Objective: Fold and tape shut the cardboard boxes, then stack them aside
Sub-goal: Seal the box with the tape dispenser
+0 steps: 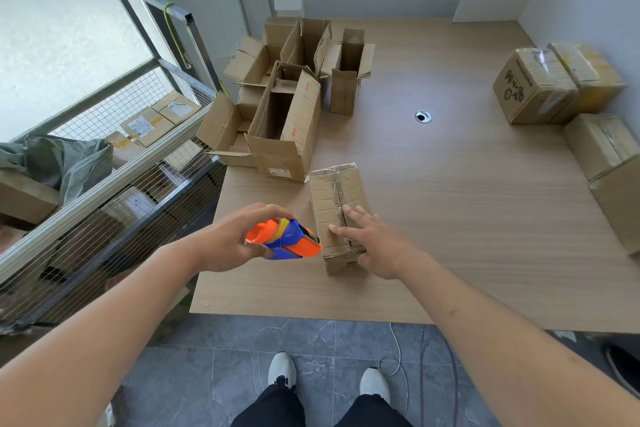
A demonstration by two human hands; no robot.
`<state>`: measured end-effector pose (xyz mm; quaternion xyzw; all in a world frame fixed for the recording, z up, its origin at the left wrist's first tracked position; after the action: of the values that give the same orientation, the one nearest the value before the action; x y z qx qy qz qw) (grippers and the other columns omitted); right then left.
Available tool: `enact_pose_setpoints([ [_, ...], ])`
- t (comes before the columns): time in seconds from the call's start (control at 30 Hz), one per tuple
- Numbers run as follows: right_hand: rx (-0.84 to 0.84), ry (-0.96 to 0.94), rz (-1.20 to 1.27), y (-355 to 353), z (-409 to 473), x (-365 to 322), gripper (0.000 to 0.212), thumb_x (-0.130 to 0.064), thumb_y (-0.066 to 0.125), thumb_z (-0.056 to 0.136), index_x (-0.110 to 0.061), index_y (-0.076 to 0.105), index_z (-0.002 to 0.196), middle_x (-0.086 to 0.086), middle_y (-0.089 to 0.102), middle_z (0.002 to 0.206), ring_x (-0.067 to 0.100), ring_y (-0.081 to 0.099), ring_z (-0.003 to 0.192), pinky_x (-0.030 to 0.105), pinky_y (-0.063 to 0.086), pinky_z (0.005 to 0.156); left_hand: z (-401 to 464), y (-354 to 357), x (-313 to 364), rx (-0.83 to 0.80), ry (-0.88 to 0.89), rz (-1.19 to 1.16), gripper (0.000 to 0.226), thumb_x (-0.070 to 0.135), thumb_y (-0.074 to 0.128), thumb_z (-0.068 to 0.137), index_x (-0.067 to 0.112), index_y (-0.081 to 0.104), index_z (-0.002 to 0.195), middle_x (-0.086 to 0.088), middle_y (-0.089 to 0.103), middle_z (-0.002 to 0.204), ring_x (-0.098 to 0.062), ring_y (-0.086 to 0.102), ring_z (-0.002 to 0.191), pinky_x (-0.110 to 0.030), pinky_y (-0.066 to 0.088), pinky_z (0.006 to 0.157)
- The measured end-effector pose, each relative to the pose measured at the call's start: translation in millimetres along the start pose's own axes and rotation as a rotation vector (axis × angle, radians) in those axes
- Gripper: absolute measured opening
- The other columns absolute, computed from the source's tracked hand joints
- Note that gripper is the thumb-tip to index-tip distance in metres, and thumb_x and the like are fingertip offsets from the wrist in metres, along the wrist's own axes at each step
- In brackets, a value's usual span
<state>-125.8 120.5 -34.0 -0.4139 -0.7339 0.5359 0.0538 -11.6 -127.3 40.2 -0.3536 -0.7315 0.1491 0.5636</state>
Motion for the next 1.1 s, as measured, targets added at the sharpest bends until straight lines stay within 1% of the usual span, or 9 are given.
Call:
enact_pose_setpoints([
  [0.17,-0.019,0.019,0.039,2.7,-5.6,-4.6,0.088,-0.006,0.06,0.091,-0.045,0.021,0.16,-0.004,-0.01,0.171,0.016,-0.009,0.158,0.039,0.004,0.129,-0.4,5.7,1.9,-0.013,-0.024,0.005,0.071,0.007,0.074,0.089,0.056,0.047,0.132,0.018,0.051,0.131,-0.011,0.053,0.119,-0.045,0.049,0.102],
  [0.27,0.114,0.034,0.216,-9.9,-8.8,-6.3,0.06,-0.019,0.064,0.091,-0.042,0.053,0.145,-0.006,0.031,0.165,0.015,0.025,0.154,0.045,0.022,0.125,-2.2,5.5,5.2,-0.018,-0.036,0.0,0.073,0.006,0.073,0.089,0.059,0.047,0.131,0.02,0.05,0.132,-0.009,0.053,0.119,-0.044,0.049,0.102],
  [0.33,0.254,0.067,0.537,-24.6,-14.4,-11.7,0.027,-0.028,0.066,0.093,-0.038,0.073,0.117,-0.007,0.068,0.125,0.014,0.061,0.118,0.042,0.045,0.106,-3.4,4.9,8.9,-0.018,-0.034,0.005,0.071,0.008,0.074,0.09,0.059,0.047,0.131,0.019,0.05,0.132,-0.009,0.052,0.12,-0.044,0.05,0.102],
  [0.37,0.254,0.067,0.742,-31.1,-17.3,-17.9,0.015,-0.032,0.068,0.095,-0.033,0.077,0.106,-0.005,0.072,0.104,0.015,0.065,0.097,0.039,0.052,0.092,-3.7,4.5,10.8,-0.018,-0.029,0.008,0.07,0.008,0.074,0.09,0.057,0.047,0.132,0.018,0.05,0.132,-0.01,0.053,0.119,-0.044,0.05,0.102],
  [0.43,0.229,0.022,0.944,-43.6,-21.9,-31.7,0.016,-0.039,0.072,0.095,-0.025,0.079,0.1,0.002,0.074,0.092,0.018,0.069,0.085,0.036,0.055,0.08,-4.2,3.4,17.3,-0.019,-0.013,0.012,0.067,0.008,0.074,0.09,0.054,0.048,0.133,0.016,0.05,0.131,-0.012,0.053,0.119,-0.044,0.051,0.101],
  [0.5,0.186,-0.039,1.015,-52.1,-25.8,-43.9,0.021,-0.04,0.075,0.093,-0.022,0.078,0.103,0.007,0.076,0.1,0.02,0.073,0.092,0.037,0.06,0.087,-4.5,2.2,24.2,-0.017,0.011,0.018,0.066,0.008,0.074,0.091,0.051,0.049,0.134,0.015,0.051,0.131,-0.013,0.053,0.119,-0.044,0.051,0.1],
  [0.83,0.155,-0.1,1.011,-63.6,-43.9,-49.8,0.016,-0.015,0.079,0.09,-0.013,0.079,0.105,0.01,0.077,0.098,0.017,0.071,0.085,0.032,0.061,0.084,-12.6,-0.6,53.6,-0.024,0.037,0.044,0.068,0.01,0.072,0.093,0.056,0.048,0.135,0.02,0.049,0.132,-0.01,0.051,0.12,-0.042,0.05,0.1],
  [1.0,0.211,-0.047,1.104,-56.6,-48.7,-43.7,0.016,-0.019,0.067,0.099,-0.007,0.073,0.108,0.013,0.075,0.098,0.021,0.074,0.081,0.045,0.063,0.085,-15.4,4.5,58.4,-0.018,0.039,0.023,0.071,0.009,0.071,0.093,0.059,0.047,0.138,0.018,0.052,0.131,-0.011,0.051,0.12,-0.043,0.048,0.102],
  [1.1,0.231,-0.037,1.18,-51.4,-51.7,-40.3,0.021,-0.023,0.07,0.097,-0.008,0.07,0.111,0.017,0.074,0.096,0.024,0.074,0.08,0.042,0.063,0.079,-16.2,8.7,61.7,-0.018,0.039,0.006,0.07,0.013,0.071,0.094,0.06,0.045,0.14,0.019,0.052,0.132,-0.007,0.05,0.124,-0.04,0.046,0.104],
])
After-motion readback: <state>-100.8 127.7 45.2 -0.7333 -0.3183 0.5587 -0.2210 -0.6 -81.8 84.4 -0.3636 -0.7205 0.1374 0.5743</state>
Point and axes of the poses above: each hand's wrist, its own z-axis towards the middle knuckle, its own y-axis out of the palm, x = y × z, the point moved 4 cm from there along z, towards the middle knuckle
